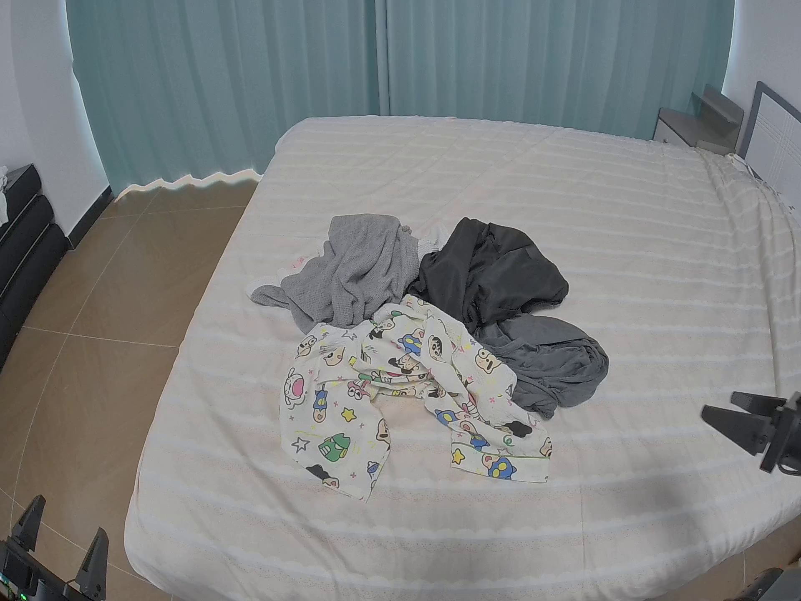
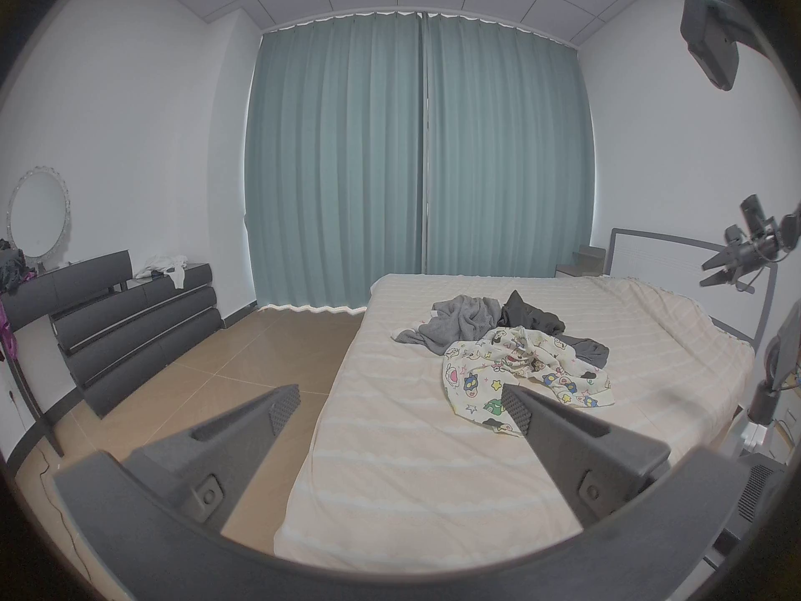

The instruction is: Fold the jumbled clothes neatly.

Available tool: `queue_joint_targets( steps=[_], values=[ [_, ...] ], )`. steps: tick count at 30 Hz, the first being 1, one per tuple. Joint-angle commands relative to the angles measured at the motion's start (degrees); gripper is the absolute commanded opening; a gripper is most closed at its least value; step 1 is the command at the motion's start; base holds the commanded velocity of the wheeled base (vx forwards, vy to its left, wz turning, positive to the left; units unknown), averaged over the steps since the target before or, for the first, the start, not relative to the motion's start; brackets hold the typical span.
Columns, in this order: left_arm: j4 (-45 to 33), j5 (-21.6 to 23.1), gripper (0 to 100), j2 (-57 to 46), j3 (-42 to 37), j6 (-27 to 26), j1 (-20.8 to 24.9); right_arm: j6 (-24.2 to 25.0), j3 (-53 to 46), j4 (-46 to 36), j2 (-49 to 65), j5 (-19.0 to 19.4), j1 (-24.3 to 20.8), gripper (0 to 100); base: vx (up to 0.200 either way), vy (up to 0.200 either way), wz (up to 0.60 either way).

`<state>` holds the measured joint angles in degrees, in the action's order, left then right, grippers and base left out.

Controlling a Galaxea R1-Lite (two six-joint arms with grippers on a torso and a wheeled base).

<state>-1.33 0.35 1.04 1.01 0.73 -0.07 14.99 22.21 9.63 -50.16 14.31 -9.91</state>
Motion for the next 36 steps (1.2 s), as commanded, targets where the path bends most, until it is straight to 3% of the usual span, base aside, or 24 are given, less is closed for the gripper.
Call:
queue_joint_targets(
  steps=[1, 8, 22, 28, 36],
  values=[
    [0.0, 0.1, 100, -0.4, -0.6, 0.1, 0.0, 11.1, 1.2, 25.3, -50.5, 1.3, -11.4, 100, 0.000, 0.000, 0.00],
    [0.0, 0.1, 100, -0.4, -0.6, 0.1, 0.0, 12.0, 2.7, 34.5, -63.1, 0.7, -11.6, 100, 0.000, 0.000, 0.00],
    [0.0, 0.1, 100, -0.4, -0.6, 0.1, 0.0, 14.4, 8.6, 35.7, -70.4, 0.5, -11.2, 100, 0.000, 0.000, 0.00],
    [0.0, 0.1, 100, -0.4, -0.6, 0.1, 0.0, 14.1, 10.0, 43.8, -75.6, -4.0, -11.1, 100, 0.000, 0.000, 0.00],
    [0.0, 0.1, 100, -0.4, -0.6, 0.1, 0.0, 13.9, 12.8, 44.5, -79.2, -4.8, -12.9, 100, 0.000, 0.000, 0.00]
  ],
)
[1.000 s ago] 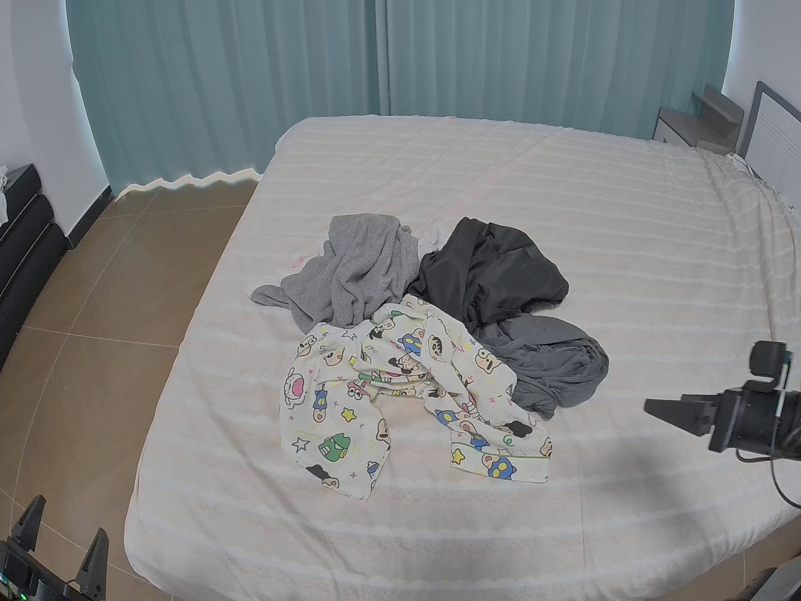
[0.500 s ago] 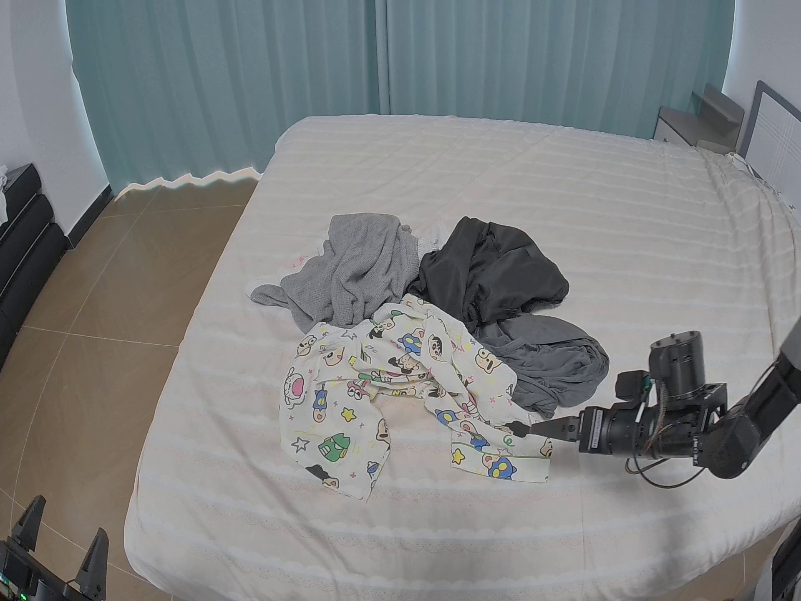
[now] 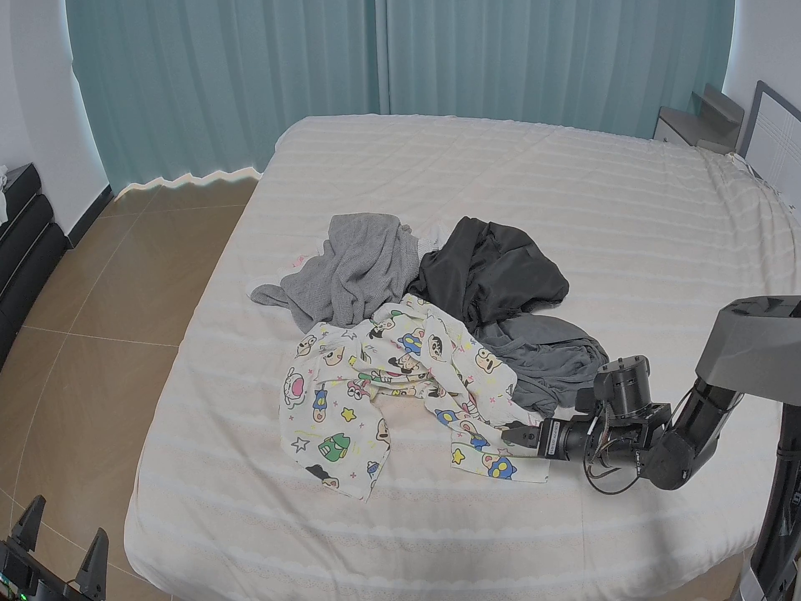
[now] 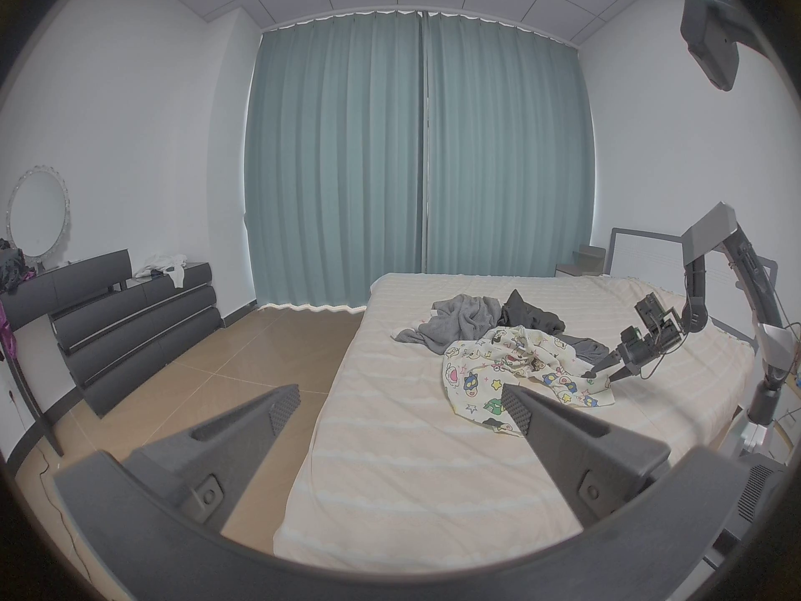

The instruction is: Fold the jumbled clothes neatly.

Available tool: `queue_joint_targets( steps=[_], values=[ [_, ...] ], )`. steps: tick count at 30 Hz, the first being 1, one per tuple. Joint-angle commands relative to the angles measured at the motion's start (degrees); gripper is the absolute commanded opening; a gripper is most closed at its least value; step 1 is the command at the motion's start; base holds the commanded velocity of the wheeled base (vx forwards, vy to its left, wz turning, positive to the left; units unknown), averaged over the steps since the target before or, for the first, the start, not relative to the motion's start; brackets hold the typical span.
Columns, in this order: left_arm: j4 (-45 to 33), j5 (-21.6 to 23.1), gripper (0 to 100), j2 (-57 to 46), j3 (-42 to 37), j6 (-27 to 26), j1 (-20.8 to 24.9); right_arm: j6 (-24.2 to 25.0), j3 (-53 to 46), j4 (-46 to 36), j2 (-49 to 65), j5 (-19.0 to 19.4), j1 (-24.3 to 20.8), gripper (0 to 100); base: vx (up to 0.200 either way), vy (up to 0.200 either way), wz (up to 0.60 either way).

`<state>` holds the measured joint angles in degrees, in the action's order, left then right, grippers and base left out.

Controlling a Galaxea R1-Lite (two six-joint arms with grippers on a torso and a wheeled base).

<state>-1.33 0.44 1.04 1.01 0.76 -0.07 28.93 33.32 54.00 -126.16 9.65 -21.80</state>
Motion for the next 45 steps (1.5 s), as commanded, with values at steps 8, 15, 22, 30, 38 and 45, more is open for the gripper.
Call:
queue_joint_targets(
  steps=[8, 15, 22, 30, 38, 45],
  values=[
    [0.0, 0.0, 100, -0.4, -0.6, 0.0, 0.0, -0.4, 5.9, -0.3, -5.7, -1.1, -3.0, 100, 0.000, 0.000, 0.00],
    [0.0, 0.0, 100, -0.4, -0.6, 0.0, 0.0, -0.5, 6.7, -0.2, -5.9, -1.4, -3.1, 0, 0.000, 0.000, 0.00],
    [0.0, 0.0, 100, -0.4, -0.6, -0.1, 0.0, 1.1, 4.8, 2.8, -5.2, -1.4, -2.8, 0, 0.000, 0.000, 0.00],
    [0.0, 0.0, 100, -0.4, -0.6, -0.7, 0.0, 2.8, -5.6, 15.7, 4.5, -1.3, -4.1, 0, 0.000, 0.000, 0.00],
    [0.0, 0.3, 100, -0.4, -0.5, -0.8, 0.0, 3.0, -12.7, 18.7, 24.0, -1.0, -8.0, 0, 0.000, 0.000, 0.00],
    [0.4, 3.0, 100, -0.4, -0.5, -4.4, 0.0, 2.6, -11.4, 17.7, 36.5, -0.7, -14.2, 0, 0.000, 0.000, 0.00]
  ],
)
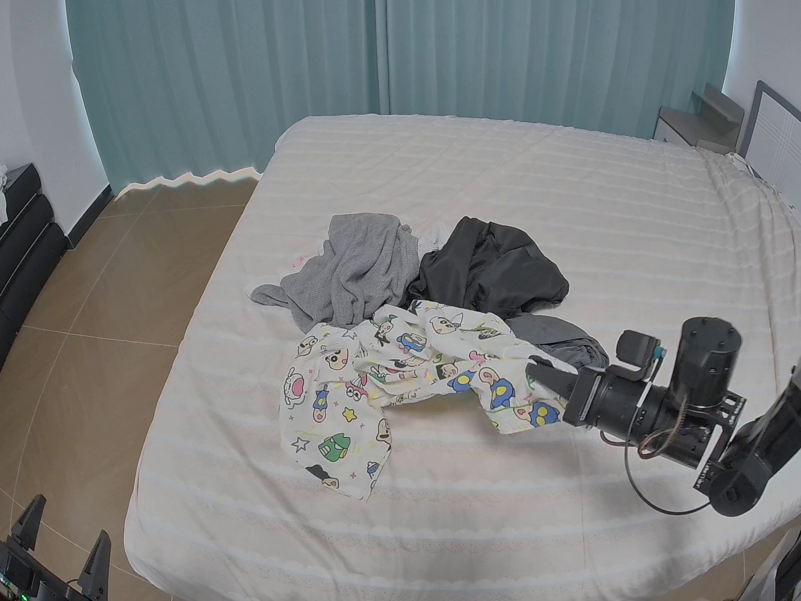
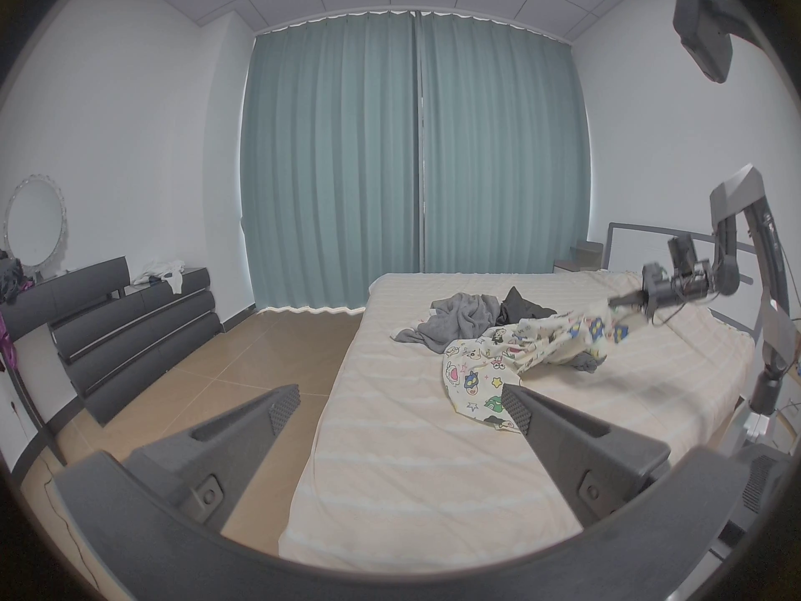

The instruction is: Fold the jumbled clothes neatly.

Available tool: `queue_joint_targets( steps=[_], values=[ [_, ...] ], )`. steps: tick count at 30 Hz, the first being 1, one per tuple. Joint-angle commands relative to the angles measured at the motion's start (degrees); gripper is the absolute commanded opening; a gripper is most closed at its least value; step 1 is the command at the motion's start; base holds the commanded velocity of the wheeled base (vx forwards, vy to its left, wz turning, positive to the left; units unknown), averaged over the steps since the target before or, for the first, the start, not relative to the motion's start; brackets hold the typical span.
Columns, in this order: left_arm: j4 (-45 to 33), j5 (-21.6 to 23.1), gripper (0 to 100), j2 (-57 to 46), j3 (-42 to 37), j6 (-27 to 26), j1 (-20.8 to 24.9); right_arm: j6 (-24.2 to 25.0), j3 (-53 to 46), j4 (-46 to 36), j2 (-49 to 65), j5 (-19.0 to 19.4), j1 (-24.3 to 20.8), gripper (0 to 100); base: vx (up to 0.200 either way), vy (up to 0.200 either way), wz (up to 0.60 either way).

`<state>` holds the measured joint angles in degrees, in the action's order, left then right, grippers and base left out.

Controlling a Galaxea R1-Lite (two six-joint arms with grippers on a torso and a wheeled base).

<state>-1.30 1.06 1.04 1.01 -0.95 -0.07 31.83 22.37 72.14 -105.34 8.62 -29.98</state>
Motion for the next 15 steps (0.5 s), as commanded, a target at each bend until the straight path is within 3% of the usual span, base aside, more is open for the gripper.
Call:
queue_joint_targets(
  steps=[1, 3, 5, 7, 8, 12, 15],
  values=[
    [1.0, 2.9, 100, -0.5, 0.1, -3.4, 0.0, -0.3, 0.4, -1.3, 17.1, 0.4, -6.8, 0, 0.000, 0.000, 0.00],
    [2.0, 3.4, 100, 0.1, 3.2, -3.2, 0.0, -0.3, 1.5, -2.9, 18.7, 0.4, -7.5, 0, 0.000, 0.000, 0.00],
    [2.7, 4.7, 100, 8.4, 20.8, 1.7, 0.2, -0.4, 6.1, -10.0, 23.8, 0.9, -8.9, 0, 0.000, 0.000, 0.00],
    [1.9, 6.8, 100, 11.3, 24.3, 1.8, 0.6, -0.4, 8.4, -12.7, 24.9, 1.6, -9.0, 0, 0.000, 0.000, 0.00],
    [0.4, 11.9, 100, 14.9, 27.2, 1.0, 1.1, -0.5, 11.6, -15.9, 26.2, 2.5, -9.0, 0, 0.000, 0.000, 0.00],
    [-1.9, 20.1, 100, 24.5, 26.7, -3.3, 1.2, -0.5, 15.9, -19.8, 27.3, 3.9, -9.6, 0, 0.000, 0.000, 0.00],
    [-1.3, 23.4, 100, 30.7, 25.5, -4.8, 1.2, -1.7, 17.4, -21.3, 27.2, 4.5, -9.9, 0, 0.000, 0.000, 0.00]
  ],
)
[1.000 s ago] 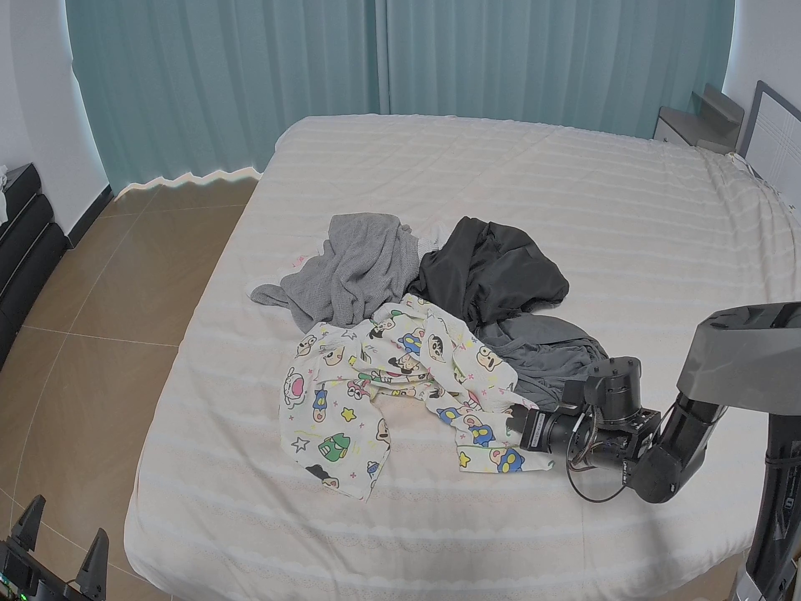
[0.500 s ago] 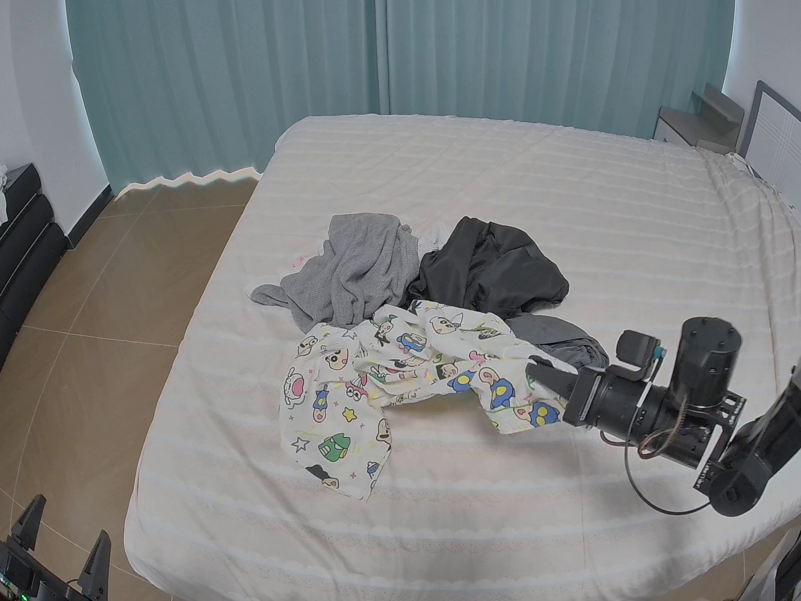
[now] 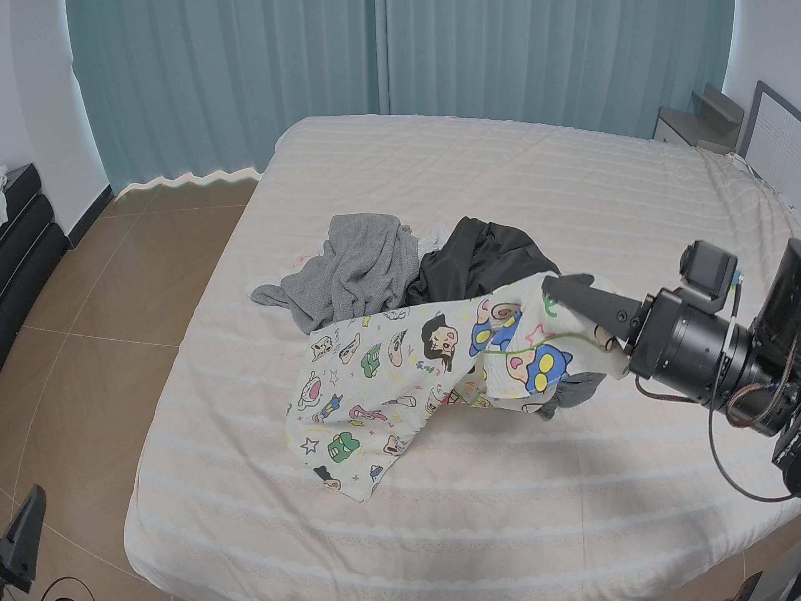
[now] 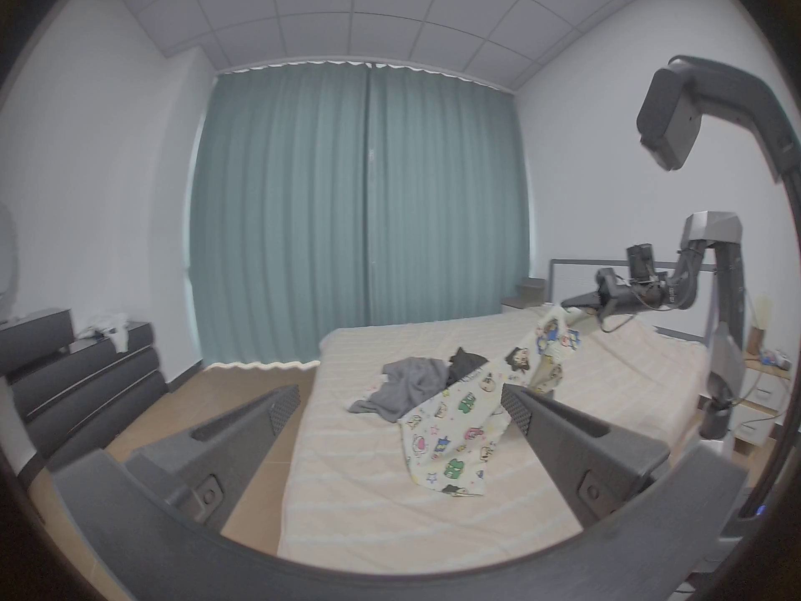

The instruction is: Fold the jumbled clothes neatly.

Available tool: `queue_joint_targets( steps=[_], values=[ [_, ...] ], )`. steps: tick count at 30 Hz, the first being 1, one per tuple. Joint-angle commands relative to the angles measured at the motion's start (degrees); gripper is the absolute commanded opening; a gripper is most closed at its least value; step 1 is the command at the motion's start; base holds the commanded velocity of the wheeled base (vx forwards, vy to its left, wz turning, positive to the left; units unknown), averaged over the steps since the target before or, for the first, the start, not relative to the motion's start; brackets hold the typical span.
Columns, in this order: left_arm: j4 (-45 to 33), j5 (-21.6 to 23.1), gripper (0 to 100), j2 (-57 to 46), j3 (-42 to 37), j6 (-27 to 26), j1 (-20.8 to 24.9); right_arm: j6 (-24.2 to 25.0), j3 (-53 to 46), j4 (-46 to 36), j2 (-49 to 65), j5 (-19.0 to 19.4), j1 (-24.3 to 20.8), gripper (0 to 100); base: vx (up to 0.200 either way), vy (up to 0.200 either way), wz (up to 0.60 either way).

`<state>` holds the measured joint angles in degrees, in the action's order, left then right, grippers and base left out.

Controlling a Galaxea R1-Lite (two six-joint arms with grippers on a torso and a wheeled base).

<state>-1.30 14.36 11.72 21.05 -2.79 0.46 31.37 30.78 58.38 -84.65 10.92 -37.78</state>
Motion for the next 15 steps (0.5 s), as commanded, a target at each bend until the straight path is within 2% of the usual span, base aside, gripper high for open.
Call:
queue_joint_targets(
  steps=[1, 5, 6, 8, 15],
  values=[
    [-0.8, 11.5, 100, 22.8, 5.6, -3.4, 0.8, -1.0, 13.2, -7.8, 7.0, 2.8, -2.0, 0, 0.000, 0.000, 0.00],
    [-0.7, 14.6, 100, 25.8, 5.1, -3.4, 1.6, -0.9, 19.1, -10.6, 6.3, 3.1, -2.0, 0, 0.000, 0.000, 0.00],
    [-1.1, 15.8, 100, 28.2, 4.1, -3.4, 3.6, -1.0, 24.9, -12.9, 5.6, 3.5, -2.6, 0, 0.000, 0.000, 0.00],
    [-0.4, 15.7, 100, 31.4, 2.1, -3.5, 6.3, -1.2, 29.2, -15.6, 4.4, 3.1, -3.4, 0, 0.000, 0.000, 0.00],
    [-0.3, 15.8, 100, 37.5, 0.3, -4.5, 15.6, -2.7, 32.9, -17.1, 1.0, 3.0, -5.1, 0, 0.000, 0.000, 0.00]
  ],
)
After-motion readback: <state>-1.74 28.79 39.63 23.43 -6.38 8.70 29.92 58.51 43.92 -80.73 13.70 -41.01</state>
